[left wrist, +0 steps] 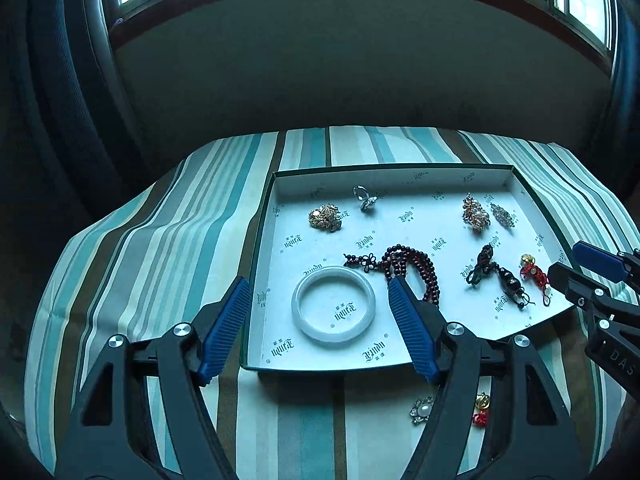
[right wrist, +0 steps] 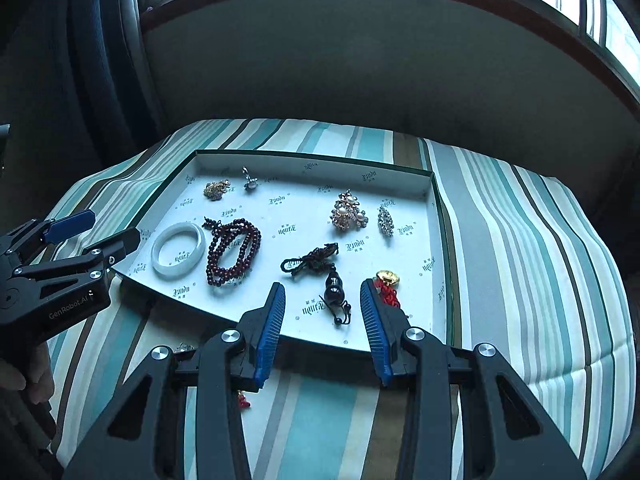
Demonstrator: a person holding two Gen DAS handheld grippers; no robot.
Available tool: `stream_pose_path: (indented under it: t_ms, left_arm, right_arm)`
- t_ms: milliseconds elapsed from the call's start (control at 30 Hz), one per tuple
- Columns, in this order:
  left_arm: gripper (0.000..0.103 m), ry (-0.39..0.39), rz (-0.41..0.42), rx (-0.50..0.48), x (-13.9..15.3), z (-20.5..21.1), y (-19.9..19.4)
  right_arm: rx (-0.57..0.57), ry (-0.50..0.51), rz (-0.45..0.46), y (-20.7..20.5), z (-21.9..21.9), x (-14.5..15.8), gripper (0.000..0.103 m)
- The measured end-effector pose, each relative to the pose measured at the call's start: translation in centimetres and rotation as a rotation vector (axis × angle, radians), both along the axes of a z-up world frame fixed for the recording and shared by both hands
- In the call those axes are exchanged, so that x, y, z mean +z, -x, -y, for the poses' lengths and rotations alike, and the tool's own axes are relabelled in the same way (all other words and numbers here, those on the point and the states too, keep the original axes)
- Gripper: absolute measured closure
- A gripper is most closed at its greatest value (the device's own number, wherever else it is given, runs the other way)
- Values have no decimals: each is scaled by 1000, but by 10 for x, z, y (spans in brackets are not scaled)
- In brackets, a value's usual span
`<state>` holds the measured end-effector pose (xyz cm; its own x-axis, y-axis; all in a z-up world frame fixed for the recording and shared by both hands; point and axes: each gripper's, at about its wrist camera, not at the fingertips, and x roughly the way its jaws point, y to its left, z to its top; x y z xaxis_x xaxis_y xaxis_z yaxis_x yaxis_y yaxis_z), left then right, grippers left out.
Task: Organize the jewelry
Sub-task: 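Grasp the red knot charm with the right tool while the left tool moves toward the small pearl flower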
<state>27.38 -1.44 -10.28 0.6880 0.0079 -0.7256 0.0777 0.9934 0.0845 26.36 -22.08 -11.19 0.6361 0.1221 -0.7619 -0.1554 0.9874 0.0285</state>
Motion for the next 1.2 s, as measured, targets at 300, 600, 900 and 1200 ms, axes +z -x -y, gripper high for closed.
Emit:
stream_pose_path:
  t_ms: [300,600,900,1200]
  left_arm:
    - [31,-31,-61,18,-21,-21,55]
    - [31,-24,-117,45,-38,-35,78]
    - [31,-27,-128,63,-42,-41,75]
    - [31,-23,-145,59,-50,-39,72]
  right_arm:
    - [77,8,-91,47,-22,-29,63]
    - [140,6,-131,47,-43,-45,65]
    - [143,16,-154,35,-51,-57,68]
    - [146,17,-151,31,-51,-61,77]
